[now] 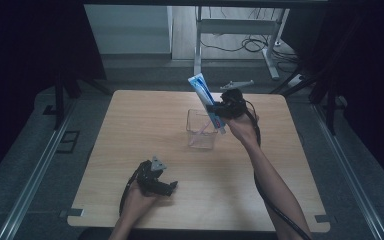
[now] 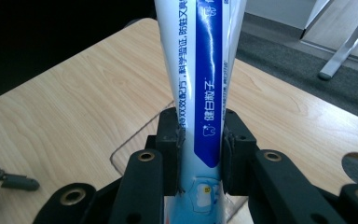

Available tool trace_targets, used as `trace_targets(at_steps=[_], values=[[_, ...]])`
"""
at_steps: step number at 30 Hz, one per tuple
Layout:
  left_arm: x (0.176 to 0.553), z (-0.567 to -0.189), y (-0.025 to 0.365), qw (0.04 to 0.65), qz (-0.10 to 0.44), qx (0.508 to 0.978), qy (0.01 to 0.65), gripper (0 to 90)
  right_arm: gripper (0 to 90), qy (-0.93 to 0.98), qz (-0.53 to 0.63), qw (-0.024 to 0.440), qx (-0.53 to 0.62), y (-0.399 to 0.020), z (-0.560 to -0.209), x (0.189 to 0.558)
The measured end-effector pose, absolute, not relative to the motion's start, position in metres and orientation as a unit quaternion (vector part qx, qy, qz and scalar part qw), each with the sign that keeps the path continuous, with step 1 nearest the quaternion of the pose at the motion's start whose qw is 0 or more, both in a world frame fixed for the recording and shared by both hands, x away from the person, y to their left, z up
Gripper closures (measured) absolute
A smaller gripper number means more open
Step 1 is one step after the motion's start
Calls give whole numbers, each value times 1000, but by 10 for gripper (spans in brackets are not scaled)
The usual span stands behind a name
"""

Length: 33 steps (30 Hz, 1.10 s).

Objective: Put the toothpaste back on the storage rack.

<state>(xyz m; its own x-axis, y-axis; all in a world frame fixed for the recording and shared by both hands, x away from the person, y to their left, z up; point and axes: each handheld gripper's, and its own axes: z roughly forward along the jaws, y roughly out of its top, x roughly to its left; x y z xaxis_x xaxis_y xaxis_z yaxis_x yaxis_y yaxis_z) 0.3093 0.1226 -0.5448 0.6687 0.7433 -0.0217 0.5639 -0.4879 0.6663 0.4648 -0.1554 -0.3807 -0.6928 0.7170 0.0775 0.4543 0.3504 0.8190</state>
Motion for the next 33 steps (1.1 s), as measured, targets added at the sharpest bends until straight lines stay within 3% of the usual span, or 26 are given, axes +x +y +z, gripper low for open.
trace_targets(at_steps=[15, 33], values=[[309, -545, 123, 328, 136, 853, 383, 23, 719, 798, 457, 153, 362, -134, -386, 483], [309, -545, 123, 328, 135, 853, 384, 23, 716, 808, 444, 162, 352, -118, -418, 484]])
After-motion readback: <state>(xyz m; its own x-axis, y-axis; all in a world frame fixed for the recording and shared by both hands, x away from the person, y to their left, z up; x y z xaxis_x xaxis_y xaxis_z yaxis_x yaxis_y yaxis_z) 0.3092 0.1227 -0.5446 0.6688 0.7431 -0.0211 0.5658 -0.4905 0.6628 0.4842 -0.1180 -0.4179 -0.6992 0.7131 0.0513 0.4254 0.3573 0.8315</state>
